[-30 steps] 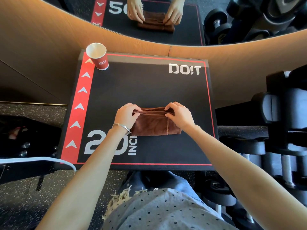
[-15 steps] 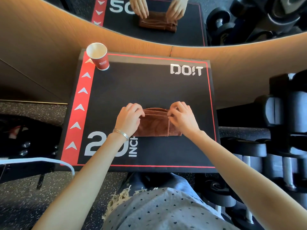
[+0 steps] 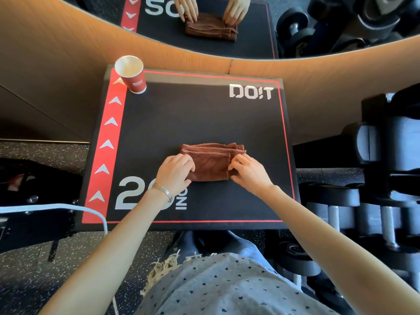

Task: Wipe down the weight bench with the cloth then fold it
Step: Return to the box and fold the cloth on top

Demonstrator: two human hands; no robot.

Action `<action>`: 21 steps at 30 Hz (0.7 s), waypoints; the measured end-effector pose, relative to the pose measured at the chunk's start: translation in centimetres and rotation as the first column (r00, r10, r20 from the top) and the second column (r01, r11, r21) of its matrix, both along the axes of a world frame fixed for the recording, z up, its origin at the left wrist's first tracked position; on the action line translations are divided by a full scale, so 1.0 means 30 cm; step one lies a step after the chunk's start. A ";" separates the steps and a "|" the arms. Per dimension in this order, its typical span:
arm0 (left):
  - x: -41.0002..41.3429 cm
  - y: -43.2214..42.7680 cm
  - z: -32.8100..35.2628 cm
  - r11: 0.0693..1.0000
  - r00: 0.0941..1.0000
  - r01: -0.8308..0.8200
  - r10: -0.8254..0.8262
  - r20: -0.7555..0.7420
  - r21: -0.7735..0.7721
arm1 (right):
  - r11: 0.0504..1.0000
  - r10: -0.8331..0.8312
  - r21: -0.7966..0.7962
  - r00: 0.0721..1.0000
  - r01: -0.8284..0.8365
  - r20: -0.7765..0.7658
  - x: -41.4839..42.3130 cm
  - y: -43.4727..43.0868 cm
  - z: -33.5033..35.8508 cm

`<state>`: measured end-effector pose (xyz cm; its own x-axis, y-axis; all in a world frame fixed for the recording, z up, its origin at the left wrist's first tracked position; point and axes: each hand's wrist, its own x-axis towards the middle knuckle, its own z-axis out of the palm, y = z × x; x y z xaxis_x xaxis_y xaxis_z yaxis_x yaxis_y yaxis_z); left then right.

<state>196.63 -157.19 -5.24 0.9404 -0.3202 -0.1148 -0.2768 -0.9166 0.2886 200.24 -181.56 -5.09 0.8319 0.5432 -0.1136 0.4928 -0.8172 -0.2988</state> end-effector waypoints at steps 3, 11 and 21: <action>-0.007 -0.001 -0.005 0.999 0.999 -0.023 0.024 0.048 -0.036 | 1.000 -0.019 -0.010 0.999 0.020 0.040 -0.003 0.019 0.008; 0.000 0.015 0.041 0.996 0.992 -0.087 0.088 -0.090 0.009 | 0.988 -0.155 -0.063 0.936 0.143 -0.315 0.028 0.013 0.057; 0.021 0.082 0.117 0.808 0.779 -0.431 0.110 -0.617 -0.400 | 0.953 -0.140 0.055 0.593 0.298 -0.793 0.056 -0.045 0.133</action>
